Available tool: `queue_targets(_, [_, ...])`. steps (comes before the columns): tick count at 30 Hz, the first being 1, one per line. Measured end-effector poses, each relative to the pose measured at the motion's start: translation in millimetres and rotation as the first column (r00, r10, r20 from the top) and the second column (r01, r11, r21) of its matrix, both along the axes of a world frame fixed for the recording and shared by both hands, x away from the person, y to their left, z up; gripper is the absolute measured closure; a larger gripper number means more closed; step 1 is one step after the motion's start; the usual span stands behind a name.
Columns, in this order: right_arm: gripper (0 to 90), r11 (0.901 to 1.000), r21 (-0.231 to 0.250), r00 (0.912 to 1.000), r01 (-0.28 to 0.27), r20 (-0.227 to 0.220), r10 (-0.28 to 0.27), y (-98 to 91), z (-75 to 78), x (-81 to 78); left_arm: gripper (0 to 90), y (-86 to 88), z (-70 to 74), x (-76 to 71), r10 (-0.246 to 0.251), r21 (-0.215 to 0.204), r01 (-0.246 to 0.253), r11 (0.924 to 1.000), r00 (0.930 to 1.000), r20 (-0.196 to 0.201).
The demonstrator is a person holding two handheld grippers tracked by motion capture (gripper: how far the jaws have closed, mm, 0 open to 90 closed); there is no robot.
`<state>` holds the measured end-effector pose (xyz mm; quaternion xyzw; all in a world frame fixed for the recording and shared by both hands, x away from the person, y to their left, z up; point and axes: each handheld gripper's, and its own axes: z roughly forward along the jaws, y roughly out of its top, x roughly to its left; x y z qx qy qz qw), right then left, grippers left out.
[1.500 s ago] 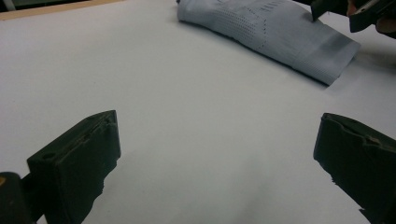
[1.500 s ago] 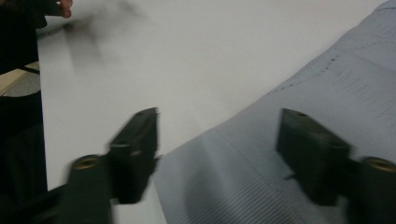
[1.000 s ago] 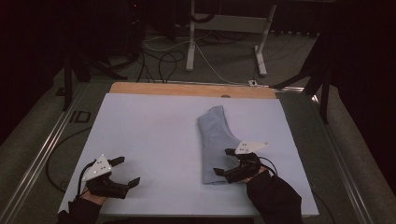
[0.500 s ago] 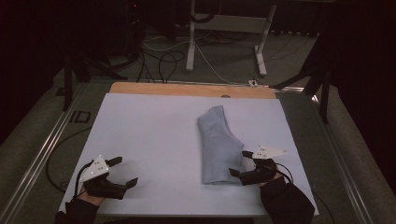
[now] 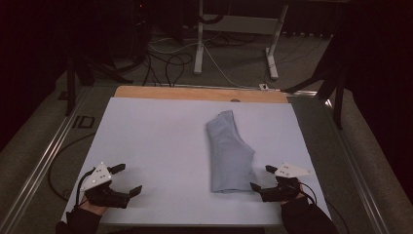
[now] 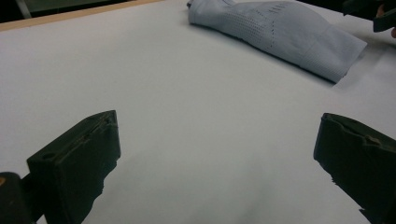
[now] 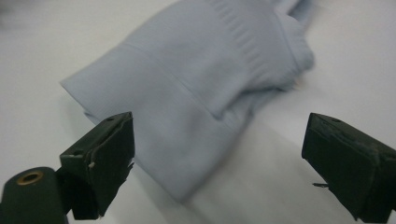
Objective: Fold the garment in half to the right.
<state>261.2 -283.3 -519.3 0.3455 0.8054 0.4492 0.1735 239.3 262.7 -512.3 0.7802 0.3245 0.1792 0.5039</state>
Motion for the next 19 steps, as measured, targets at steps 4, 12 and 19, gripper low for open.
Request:
queue_targets(4, [9.4, 0.9993, 0.020, 0.9994, 0.030, -0.017, -0.030, -8.5, -4.7, -0.9, 1.4, -0.6, -0.5, 0.2, -0.002, 0.002, 0.002, 1.0000, 1.0000, -0.001])
queue_targets(12, [9.4, 0.9979, 0.028, 0.9982, 0.059, 0.004, -0.060, -7.7, -4.6, 4.9, 1.4, -0.9, -2.8, 1.4, 0.003, 0.005, -0.003, 1.0000, 1.0000, -0.007])
queue_targets(19, [9.5, 0.9992, 0.011, 0.9992, 0.038, 0.010, -0.038, -1.2, -3.6, 5.4, 1.3, -2.1, -2.8, 1.1, 0.000, 0.008, 0.000, 1.0000, 1.0000, -0.003])
